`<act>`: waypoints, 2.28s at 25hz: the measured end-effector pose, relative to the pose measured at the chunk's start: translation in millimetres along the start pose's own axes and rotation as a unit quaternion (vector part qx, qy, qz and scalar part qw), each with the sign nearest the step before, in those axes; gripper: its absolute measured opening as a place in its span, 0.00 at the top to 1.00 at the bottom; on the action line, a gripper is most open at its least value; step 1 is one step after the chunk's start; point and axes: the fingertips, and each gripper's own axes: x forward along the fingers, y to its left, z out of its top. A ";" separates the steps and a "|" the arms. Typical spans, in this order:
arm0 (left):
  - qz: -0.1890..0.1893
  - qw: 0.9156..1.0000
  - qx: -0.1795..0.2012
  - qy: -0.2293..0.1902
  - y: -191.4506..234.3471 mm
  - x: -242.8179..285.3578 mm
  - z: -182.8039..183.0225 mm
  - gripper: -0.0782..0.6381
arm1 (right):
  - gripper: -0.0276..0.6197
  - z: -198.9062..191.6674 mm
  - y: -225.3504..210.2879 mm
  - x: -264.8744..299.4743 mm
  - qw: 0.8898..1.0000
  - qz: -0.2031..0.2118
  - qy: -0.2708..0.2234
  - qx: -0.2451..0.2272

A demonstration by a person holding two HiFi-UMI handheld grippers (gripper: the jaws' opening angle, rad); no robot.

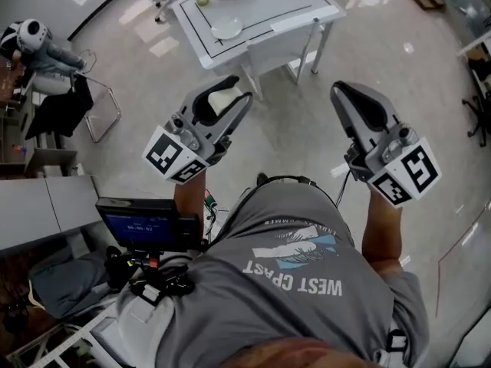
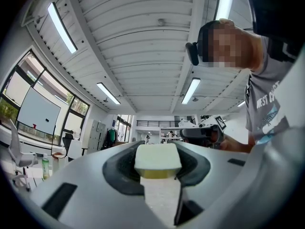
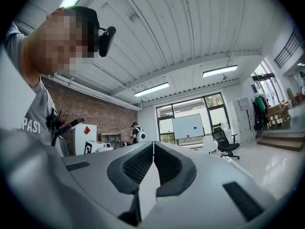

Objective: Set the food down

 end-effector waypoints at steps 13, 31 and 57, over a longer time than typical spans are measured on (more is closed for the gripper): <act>0.022 1.000 -0.015 0.008 14.2 -4.9 -16.7 0.68 | 0.95 -16.5 2.7 12.4 1.000 0.023 0.014 0.016; 0.086 0.996 -0.019 0.023 63.5 64.5 -29.1 0.68 | 0.95 -7.6 -89.2 57.0 0.994 0.097 0.040 0.029; 0.033 0.999 -0.026 0.006 161.9 15.1 -27.3 0.68 | 0.95 -20.6 -80.6 159.2 0.999 0.028 0.028 0.006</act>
